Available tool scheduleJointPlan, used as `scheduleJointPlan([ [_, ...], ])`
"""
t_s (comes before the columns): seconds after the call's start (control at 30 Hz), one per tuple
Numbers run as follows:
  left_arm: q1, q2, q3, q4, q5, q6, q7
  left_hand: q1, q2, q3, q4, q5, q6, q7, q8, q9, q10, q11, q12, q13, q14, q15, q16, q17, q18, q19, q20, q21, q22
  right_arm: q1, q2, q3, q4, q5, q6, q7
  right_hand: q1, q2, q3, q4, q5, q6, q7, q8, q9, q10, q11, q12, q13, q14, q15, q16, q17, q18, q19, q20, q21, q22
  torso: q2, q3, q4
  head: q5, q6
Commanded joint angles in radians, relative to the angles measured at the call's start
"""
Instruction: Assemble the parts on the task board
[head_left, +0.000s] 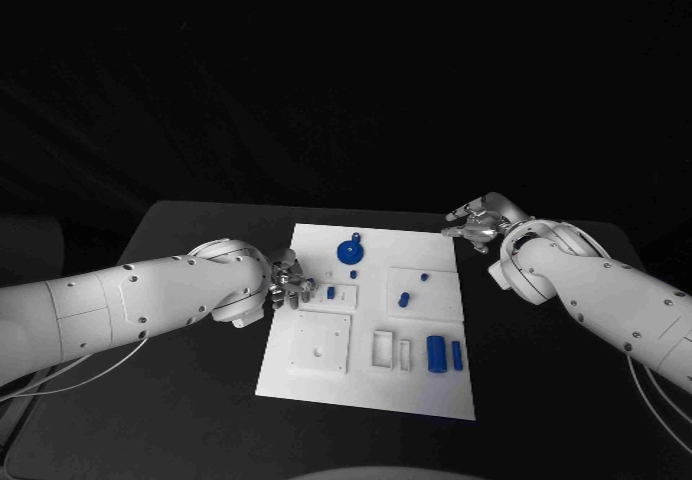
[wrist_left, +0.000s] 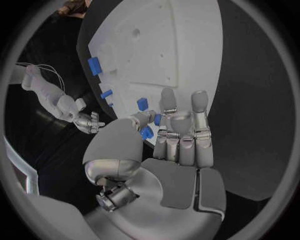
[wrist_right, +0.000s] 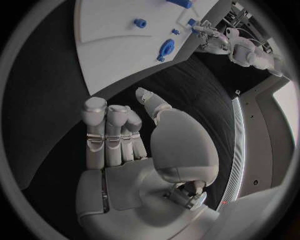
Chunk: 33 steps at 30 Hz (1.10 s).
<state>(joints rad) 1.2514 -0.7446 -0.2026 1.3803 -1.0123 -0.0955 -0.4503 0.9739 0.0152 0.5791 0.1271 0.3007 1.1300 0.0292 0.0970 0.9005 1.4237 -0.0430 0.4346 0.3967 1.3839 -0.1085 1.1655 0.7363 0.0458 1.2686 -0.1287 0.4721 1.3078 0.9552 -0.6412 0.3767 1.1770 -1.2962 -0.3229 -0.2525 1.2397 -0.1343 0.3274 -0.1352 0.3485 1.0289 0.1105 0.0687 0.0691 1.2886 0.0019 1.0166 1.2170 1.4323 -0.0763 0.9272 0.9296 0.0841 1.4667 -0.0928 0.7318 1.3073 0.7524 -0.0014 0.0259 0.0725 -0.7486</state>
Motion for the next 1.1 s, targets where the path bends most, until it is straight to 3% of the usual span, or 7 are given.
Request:
scheduleJointPlan([
  [0.03,-0.009,-0.005,-0.005,0.004,0.013,0.041,0.007,-0.002,0.006,0.197,-0.200,-0.008,0.006,-0.002,-0.003,-0.127,0.008,0.000,0.003,0.000,-0.001,-0.003,0.001,-0.004,0.001,-0.008,0.000,0.007,0.019,-0.001,-0.001,0.000,0.004,-0.004,0.014,0.008,-0.003,0.001,0.005,-0.003,0.002,0.004,0.000,-0.006,-0.001,-0.004,-0.006,0.003,0.001,0.007,0.001,-0.002,0.001,0.005,0.055,-0.004,0.002,0.030,0.000,0.0007,0.0004,0.001,0.001],
  [0.23,-0.009,-0.023,0.001,0.016,0.025,0.047,0.050,-0.001,0.005,0.199,-0.200,-0.013,0.008,-0.002,-0.004,-0.127,0.009,0.000,0.003,0.000,-0.001,-0.003,0.000,-0.007,0.001,-0.008,0.000,0.007,0.018,-0.003,-0.003,0.000,0.018,-0.002,0.015,0.018,-0.006,0.002,0.006,-0.004,0.003,0.006,0.000,-0.006,-0.001,-0.004,-0.006,0.005,0.002,0.006,0.001,-0.003,0.000,0.004,0.054,-0.004,0.001,0.029,0.000,0.0005,-0.0007,0.000,0.003],
  [0.47,-0.004,-0.045,0.029,0.027,0.061,0.070,0.093,0.000,0.005,0.201,-0.199,-0.018,0.009,-0.002,-0.006,-0.127,0.007,0.000,0.003,0.000,-0.002,-0.003,-0.003,-0.014,0.001,-0.008,0.000,0.007,0.018,-0.010,-0.010,0.000,0.049,-0.010,0.013,0.041,-0.005,0.003,0.007,-0.006,0.005,0.008,-0.001,-0.006,-0.001,-0.003,-0.006,0.006,0.003,0.007,0.000,-0.003,0.001,0.005,0.054,-0.005,-0.001,0.029,-0.001,0.0011,0.0006,0.001,0.007],
  [0.63,0.012,-0.061,0.045,0.030,0.112,0.098,0.128,0.001,0.005,0.202,-0.200,-0.022,0.010,-0.002,-0.007,-0.127,0.006,0.000,0.004,0.000,-0.002,-0.004,-0.002,-0.013,0.000,-0.009,-0.001,0.006,0.018,-0.019,-0.016,0.000,0.089,-0.026,0.011,0.073,-0.004,0.006,0.010,-0.008,0.006,0.012,-0.001,-0.006,-0.001,-0.001,-0.007,0.008,0.004,0.007,0.000,-0.003,0.001,0.004,0.055,-0.005,0.001,0.030,0.000,0.0006,-0.0008,0.002,0.011],
  [0.97,0.032,-0.070,0.055,0.010,0.256,0.178,0.218,-0.003,0.018,0.200,-0.205,-0.049,0.006,-0.001,-0.010,-0.125,-0.003,0.000,0.004,0.001,-0.009,-0.002,-0.005,-0.021,-0.002,-0.013,0.000,0.000,0.017,-0.035,-0.023,-0.003,0.170,-0.079,-0.006,0.137,-0.004,0.008,0.011,-0.015,0.009,0.019,-0.003,-0.006,-0.001,0.004,-0.008,0.014,0.008,0.008,-0.001,-0.002,0.002,0.004,0.055,-0.006,0.003,0.030,0.000,-0.0002,-0.0004,0.004,0.021],
  [1.1,0.036,-0.071,0.057,-0.010,0.322,0.245,0.268,-0.009,0.026,0.197,-0.216,-0.061,0.005,0.000,-0.012,-0.124,-0.012,0.000,0.008,0.003,-0.015,0.001,0.002,-0.018,-0.002,-0.017,0.002,-0.002,0.018,-0.040,-0.026,-0.007,0.199,-0.093,-0.006,0.169,-0.004,0.010,0.012,-0.017,0.009,0.019,-0.003,-0.006,-0.001,0.004,-0.008,0.014,0.008,0.008,-0.001,-0.002,0.002,0.004,0.055,-0.006,0.004,0.031,0.000,0.0002,0.0000,0.003,0.027],
])
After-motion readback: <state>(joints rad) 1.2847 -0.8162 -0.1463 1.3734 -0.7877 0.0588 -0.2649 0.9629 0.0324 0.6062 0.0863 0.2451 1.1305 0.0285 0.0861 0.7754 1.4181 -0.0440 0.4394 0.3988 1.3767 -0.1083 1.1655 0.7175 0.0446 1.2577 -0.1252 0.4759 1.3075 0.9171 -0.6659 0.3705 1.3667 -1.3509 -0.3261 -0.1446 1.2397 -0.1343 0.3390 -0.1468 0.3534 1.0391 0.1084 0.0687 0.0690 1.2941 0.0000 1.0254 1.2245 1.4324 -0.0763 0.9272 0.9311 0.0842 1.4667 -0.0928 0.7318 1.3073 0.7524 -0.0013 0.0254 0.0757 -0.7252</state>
